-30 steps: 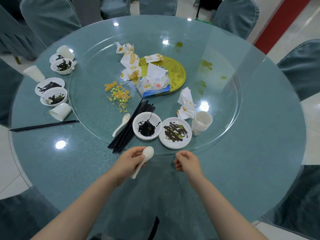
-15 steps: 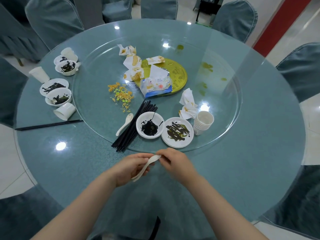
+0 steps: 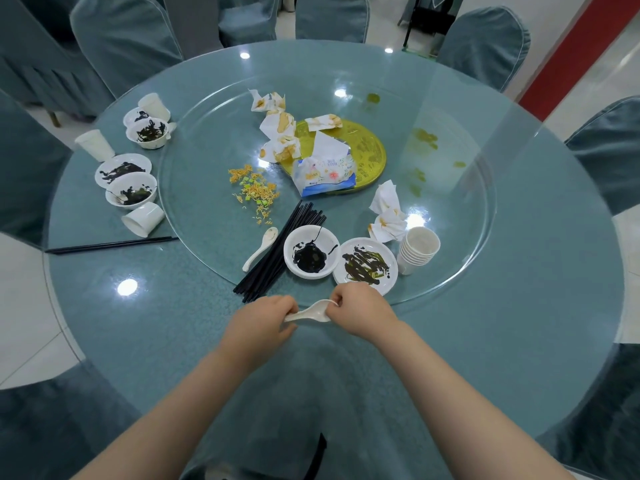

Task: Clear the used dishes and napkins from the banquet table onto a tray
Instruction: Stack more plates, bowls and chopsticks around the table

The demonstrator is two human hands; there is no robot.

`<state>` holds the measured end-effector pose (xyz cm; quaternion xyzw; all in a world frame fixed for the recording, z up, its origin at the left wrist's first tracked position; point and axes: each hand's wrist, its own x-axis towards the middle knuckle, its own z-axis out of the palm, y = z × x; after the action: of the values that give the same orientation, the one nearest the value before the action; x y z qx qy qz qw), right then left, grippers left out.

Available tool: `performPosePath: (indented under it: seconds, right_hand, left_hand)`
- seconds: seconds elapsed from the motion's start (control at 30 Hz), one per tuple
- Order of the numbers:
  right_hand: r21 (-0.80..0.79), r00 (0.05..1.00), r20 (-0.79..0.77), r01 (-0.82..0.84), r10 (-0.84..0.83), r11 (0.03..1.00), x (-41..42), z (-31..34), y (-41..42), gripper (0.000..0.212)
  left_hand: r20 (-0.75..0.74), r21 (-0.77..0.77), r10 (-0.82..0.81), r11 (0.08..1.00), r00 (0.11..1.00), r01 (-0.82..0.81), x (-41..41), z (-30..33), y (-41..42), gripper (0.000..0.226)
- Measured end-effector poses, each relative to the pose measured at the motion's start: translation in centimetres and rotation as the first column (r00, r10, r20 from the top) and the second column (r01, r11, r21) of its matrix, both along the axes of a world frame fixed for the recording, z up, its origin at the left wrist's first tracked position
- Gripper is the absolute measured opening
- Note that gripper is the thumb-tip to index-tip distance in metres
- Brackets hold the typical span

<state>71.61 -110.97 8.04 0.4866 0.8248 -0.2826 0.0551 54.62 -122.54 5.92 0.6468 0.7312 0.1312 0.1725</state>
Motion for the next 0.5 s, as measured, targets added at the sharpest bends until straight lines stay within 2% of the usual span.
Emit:
performPosePath:
  seconds: [0.1, 0.27, 0.5]
  right_hand:
    - [-0.015, 1.0, 0.004, -0.011, 0.011, 1.0, -0.6, 0.2, 0.1, 0.015]
    - [-0.007, 0.998, 0.021, -0.054, 0.054, 0.999, -1.6, 0.5, 0.2, 0.018]
    - [-0.126, 0.997, -0.058, 0.038, -0.045, 0.991, -2.6, 0.3, 0.5, 0.01]
  left_hand:
    - [-0.077, 0.042, -0.01, 0.999, 0.997, 0.014, 0.0, 0.0, 0.1, 0.017]
    - [-0.086, -0.034, 0.027, 0.999, 0.996, -0.03, -0.3, -0.1, 0.5, 0.02]
    - [-0.114, -0.077, 0.046, 0.996, 0.992, -0.055, -0.7, -0.5, 0.6, 0.026]
